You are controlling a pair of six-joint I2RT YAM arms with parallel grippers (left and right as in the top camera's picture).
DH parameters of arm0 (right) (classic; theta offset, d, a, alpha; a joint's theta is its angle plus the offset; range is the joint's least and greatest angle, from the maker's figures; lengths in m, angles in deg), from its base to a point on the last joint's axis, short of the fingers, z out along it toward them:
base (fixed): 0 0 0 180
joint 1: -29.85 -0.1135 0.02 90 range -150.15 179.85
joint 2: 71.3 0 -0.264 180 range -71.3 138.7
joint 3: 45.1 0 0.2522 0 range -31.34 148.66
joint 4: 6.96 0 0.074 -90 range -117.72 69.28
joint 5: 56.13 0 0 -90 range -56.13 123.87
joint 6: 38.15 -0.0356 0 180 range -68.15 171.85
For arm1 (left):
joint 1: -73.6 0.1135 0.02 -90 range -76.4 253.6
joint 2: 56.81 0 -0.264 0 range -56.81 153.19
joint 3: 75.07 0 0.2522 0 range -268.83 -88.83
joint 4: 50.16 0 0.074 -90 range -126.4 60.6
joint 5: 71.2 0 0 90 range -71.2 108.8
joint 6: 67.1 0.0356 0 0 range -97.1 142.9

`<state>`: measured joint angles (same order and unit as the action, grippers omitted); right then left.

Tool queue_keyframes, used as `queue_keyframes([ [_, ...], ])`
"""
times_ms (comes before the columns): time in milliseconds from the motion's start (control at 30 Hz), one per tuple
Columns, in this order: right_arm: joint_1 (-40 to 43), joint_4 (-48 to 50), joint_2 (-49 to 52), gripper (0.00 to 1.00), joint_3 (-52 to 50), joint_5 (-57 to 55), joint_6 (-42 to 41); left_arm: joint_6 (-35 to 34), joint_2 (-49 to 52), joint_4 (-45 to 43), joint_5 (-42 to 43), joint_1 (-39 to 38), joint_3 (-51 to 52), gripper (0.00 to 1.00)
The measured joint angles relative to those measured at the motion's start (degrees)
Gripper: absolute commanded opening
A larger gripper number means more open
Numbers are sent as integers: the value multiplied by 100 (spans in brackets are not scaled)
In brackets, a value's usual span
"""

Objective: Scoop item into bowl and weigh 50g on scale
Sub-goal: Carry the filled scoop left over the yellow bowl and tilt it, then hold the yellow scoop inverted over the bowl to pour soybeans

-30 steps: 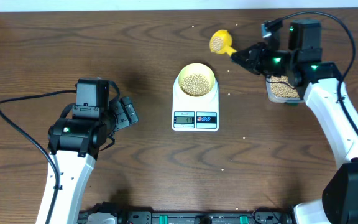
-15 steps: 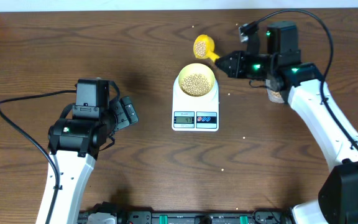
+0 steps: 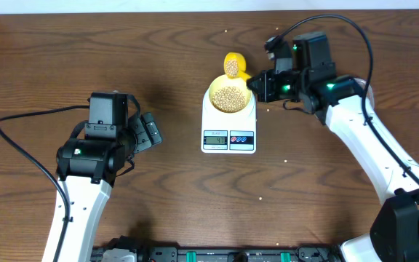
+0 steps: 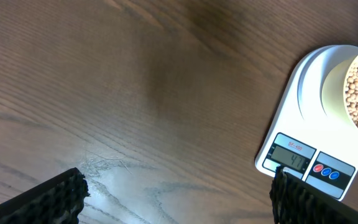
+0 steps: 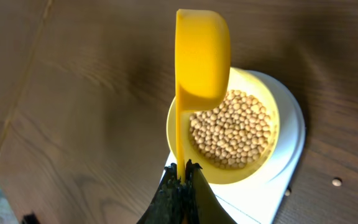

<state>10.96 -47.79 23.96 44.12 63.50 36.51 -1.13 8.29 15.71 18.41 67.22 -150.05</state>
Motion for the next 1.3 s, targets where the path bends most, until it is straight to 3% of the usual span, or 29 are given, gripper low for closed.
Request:
queue_keyframes([
  [600, -203, -549, 0, 1, 0, -612, 702, 0, 0, 0, 0, 0, 0, 96],
  [1300, -203, -372, 0, 1, 0, -634, 647, 0, 0, 0, 0, 0, 0, 96],
])
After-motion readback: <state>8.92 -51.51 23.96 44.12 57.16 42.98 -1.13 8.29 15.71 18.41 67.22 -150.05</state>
